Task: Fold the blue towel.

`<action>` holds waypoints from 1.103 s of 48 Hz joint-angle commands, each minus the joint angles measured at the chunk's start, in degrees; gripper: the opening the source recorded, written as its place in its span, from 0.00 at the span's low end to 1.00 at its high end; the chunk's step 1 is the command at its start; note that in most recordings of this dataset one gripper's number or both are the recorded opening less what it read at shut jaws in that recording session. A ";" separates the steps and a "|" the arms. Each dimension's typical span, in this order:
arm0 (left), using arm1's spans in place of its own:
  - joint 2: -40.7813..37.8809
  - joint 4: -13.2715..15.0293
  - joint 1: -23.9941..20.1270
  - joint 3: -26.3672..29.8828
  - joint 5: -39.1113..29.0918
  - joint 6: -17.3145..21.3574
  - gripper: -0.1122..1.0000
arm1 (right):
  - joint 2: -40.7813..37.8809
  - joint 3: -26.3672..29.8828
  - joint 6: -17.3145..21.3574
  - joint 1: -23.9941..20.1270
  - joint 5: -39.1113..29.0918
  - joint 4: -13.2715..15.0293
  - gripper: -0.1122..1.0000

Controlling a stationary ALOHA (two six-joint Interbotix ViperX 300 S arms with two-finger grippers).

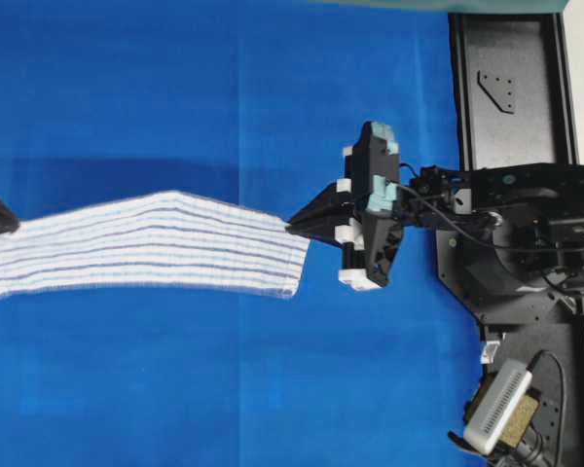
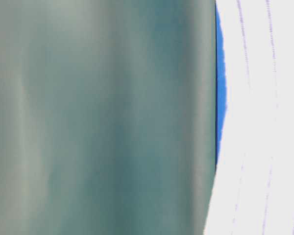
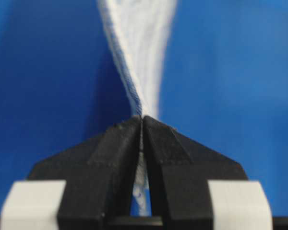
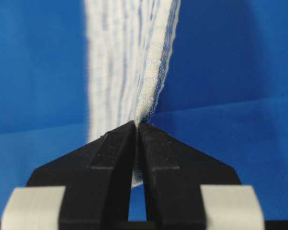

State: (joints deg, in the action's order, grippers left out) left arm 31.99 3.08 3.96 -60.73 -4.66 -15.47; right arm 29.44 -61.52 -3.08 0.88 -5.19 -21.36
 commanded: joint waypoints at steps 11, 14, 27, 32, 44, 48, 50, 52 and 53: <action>1.85 -0.09 1.67 1.23 1.85 -0.44 0.14 | -0.09 3.69 -0.44 2.20 -1.58 2.37 0.26; 0.97 -0.09 1.76 1.58 3.25 -0.44 0.14 | -1.41 4.66 -0.35 4.31 -1.41 3.08 0.26; -5.45 0.09 3.16 4.48 10.99 -1.23 0.14 | -9.40 11.95 -0.44 16.26 -1.41 9.67 0.26; -8.79 0.18 3.43 5.89 13.10 -2.64 0.14 | -12.74 15.38 -0.44 18.90 -1.41 12.04 0.27; -16.00 0.09 4.75 9.76 17.58 -5.54 0.14 | -19.78 23.47 -0.44 22.32 -1.41 17.31 0.27; -18.54 0.18 5.10 11.25 19.95 -5.54 0.14 | -21.80 25.84 -0.53 23.20 -1.32 18.98 0.26; -19.60 0.18 5.27 12.04 20.74 -5.54 0.14 | -22.76 27.07 -0.53 23.73 -1.32 19.78 0.27; -20.57 0.09 5.45 12.66 21.18 -5.54 0.14 | -23.38 28.13 -0.53 24.08 -1.32 20.39 0.27; -21.27 0.18 5.54 13.18 21.45 -5.54 0.14 | -23.73 28.56 -0.53 24.35 -1.41 20.65 0.26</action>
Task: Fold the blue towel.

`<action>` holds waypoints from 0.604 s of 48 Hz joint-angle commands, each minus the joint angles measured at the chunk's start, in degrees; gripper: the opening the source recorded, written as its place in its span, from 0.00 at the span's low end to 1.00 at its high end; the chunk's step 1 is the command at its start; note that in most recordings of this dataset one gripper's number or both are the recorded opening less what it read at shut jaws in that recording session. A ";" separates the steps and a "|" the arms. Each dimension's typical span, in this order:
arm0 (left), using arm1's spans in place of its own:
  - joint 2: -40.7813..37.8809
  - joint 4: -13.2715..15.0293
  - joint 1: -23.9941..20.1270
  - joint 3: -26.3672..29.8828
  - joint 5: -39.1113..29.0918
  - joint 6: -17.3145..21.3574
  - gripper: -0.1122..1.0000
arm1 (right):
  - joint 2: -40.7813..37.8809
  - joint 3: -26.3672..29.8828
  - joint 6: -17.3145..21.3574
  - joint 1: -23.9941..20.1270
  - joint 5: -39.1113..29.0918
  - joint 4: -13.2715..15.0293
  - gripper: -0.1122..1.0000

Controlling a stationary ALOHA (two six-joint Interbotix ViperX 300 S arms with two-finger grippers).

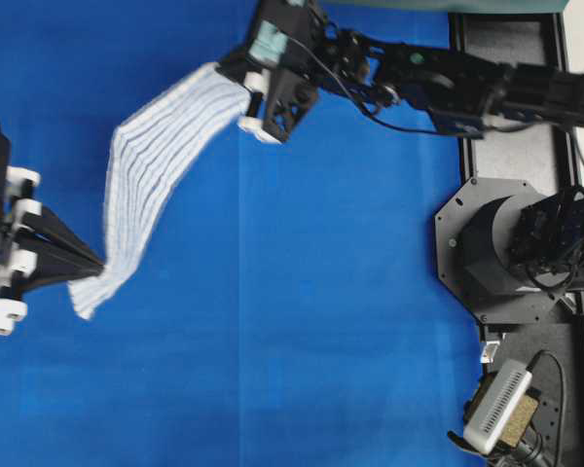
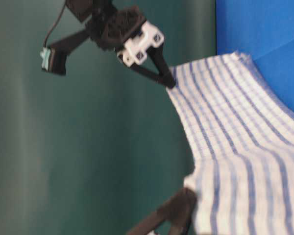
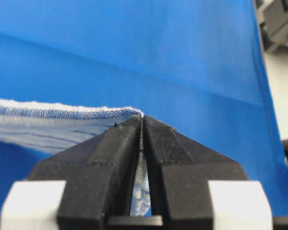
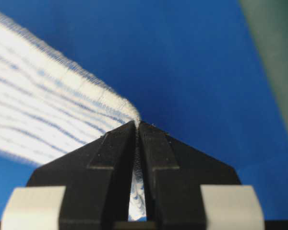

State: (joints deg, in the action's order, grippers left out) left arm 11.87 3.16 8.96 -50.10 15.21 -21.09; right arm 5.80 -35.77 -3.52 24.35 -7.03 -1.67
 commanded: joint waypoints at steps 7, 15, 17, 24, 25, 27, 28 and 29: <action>-3.78 0.09 0.88 4.83 2.29 0.09 0.14 | -2.20 6.15 -0.09 1.76 0.53 3.16 0.27; -5.80 0.09 1.14 6.77 2.64 0.09 0.14 | -3.78 8.35 -0.18 2.55 0.62 5.01 0.26; -6.33 0.00 1.23 7.21 2.99 0.09 0.14 | -4.04 8.79 -0.18 2.64 0.62 5.27 0.27; -8.17 0.09 1.23 8.88 4.83 0.09 0.14 | -4.48 9.49 -0.18 3.34 1.76 6.06 0.26; -8.53 0.09 1.32 9.14 5.10 0.09 0.14 | -4.57 9.49 -0.18 3.34 1.93 6.06 0.26; -9.58 0.09 1.23 9.93 5.63 0.18 0.14 | -4.57 9.40 -0.26 3.52 2.02 6.06 0.26; -10.02 0.00 1.32 10.37 5.80 0.26 0.14 | -4.57 9.32 -0.35 3.60 2.11 6.15 0.26; -10.55 0.00 1.23 10.81 6.06 0.35 0.14 | -4.57 9.23 -0.35 3.60 2.11 6.24 0.26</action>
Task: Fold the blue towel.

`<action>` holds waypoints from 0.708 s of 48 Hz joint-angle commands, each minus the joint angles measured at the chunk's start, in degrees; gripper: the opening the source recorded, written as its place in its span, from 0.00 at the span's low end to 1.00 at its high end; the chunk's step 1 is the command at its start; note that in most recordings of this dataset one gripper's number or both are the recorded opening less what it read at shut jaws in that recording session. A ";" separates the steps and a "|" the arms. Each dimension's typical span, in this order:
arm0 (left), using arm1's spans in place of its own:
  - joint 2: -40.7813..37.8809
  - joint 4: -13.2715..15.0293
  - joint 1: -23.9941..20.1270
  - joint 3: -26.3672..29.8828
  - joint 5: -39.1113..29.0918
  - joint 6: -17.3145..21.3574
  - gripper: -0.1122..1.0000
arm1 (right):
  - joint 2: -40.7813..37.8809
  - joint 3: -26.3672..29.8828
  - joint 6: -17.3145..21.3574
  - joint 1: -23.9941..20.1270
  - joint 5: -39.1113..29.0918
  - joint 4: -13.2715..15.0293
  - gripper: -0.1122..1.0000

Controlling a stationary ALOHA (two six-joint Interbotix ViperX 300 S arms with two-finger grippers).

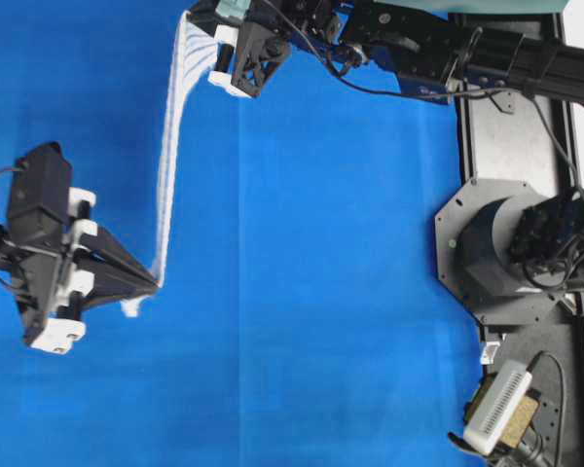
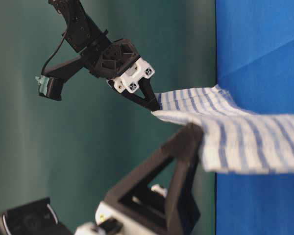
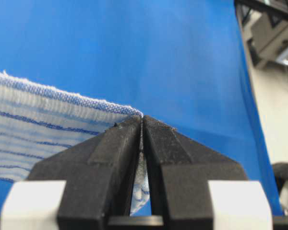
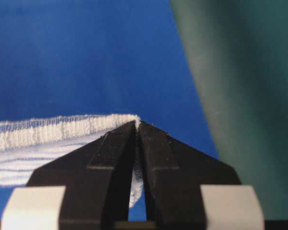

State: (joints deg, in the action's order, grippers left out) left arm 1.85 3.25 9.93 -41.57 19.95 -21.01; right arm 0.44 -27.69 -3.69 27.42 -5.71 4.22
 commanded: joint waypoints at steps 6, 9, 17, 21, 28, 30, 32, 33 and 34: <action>-3.69 0.00 0.18 5.98 1.93 0.79 0.14 | 1.23 0.53 -0.18 1.49 0.53 0.79 0.27; -5.36 -0.09 0.00 8.09 1.93 1.14 0.14 | 1.93 -0.35 -0.18 2.11 0.70 0.97 0.27; -8.44 0.00 -0.26 13.18 1.93 3.08 0.14 | 4.04 -2.99 -0.26 3.08 0.70 1.14 0.26; -9.84 0.00 -0.44 15.29 1.93 3.34 0.14 | 5.27 -4.48 -0.26 3.69 0.70 1.49 0.26; -12.66 -0.09 -0.79 18.11 1.93 3.34 0.14 | 7.03 -6.77 -0.26 4.66 0.62 1.85 0.26; -13.27 0.00 -0.79 18.54 1.93 3.34 0.14 | 7.21 -7.03 -0.26 4.75 0.53 1.93 0.27; -13.80 0.00 -0.79 18.90 1.93 3.34 0.14 | 7.21 -7.12 -0.35 4.75 0.53 2.11 0.26; -13.89 -0.09 -0.79 18.90 1.93 3.34 0.14 | 7.12 -7.12 -0.44 4.75 0.53 2.11 0.26; -13.97 0.00 -0.79 18.90 1.93 3.34 0.14 | 7.03 -7.03 -0.44 4.75 0.53 2.20 0.27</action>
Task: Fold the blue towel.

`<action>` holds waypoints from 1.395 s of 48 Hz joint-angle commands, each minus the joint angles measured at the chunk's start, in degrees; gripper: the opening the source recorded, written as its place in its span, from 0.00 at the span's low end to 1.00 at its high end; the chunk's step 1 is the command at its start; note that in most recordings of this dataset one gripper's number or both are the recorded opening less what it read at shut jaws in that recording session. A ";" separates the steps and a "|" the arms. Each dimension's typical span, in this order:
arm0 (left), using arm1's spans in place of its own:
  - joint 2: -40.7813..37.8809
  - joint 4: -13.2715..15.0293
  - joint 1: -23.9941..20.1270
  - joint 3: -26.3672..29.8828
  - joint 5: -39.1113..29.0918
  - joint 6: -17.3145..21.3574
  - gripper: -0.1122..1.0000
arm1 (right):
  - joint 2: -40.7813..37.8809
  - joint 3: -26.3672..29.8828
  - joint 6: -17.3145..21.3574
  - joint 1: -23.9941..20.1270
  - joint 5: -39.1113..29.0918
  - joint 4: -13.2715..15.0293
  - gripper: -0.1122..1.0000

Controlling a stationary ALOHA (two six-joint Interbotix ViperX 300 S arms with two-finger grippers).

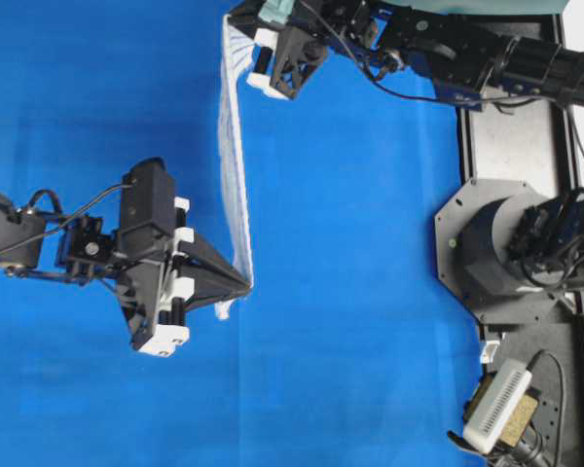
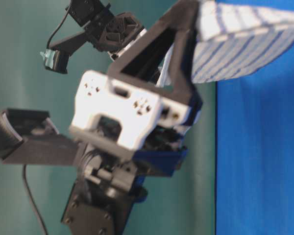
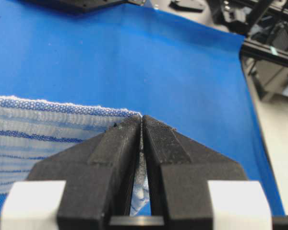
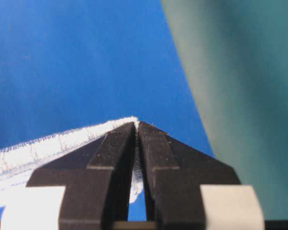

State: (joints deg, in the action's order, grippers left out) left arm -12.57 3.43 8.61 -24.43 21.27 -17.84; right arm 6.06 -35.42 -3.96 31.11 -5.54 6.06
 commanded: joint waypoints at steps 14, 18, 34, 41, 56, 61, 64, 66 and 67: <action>1.32 0.88 0.79 -2.64 1.76 -1.76 0.14 | -3.69 4.04 -0.18 0.97 0.35 1.23 0.27; 1.85 1.67 0.97 -4.57 3.78 -2.55 0.14 | -5.63 5.80 -0.26 0.79 0.26 1.32 0.27; 5.98 8.35 2.37 -15.21 11.25 -3.60 0.14 | -13.10 12.74 -0.26 -1.32 0.18 1.23 0.26; 6.42 9.05 2.37 -17.31 11.34 -3.60 0.14 | -16.17 14.59 -0.26 -1.93 0.35 1.23 0.26; 5.01 10.63 1.49 -19.69 11.25 -3.60 0.14 | -21.36 16.26 0.00 -3.25 0.88 1.23 0.27; 4.75 11.43 1.05 -20.13 11.16 -3.60 0.14 | -22.50 16.35 0.09 -3.25 1.85 1.23 0.27; 4.57 11.87 0.97 -20.30 11.16 -3.60 0.14 | -23.29 16.35 0.18 -3.25 2.64 1.23 0.27; 4.39 12.13 0.88 -20.39 11.16 -3.60 0.16 | -23.64 16.44 0.18 -3.25 2.99 1.23 0.27; 4.31 12.48 0.88 -20.30 11.16 -3.60 0.18 | -23.82 16.44 0.18 -3.25 3.16 1.23 0.28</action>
State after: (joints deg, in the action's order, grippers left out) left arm -8.70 15.21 9.67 -45.18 31.99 -21.53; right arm -18.37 -20.30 -3.87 27.95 -3.52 7.21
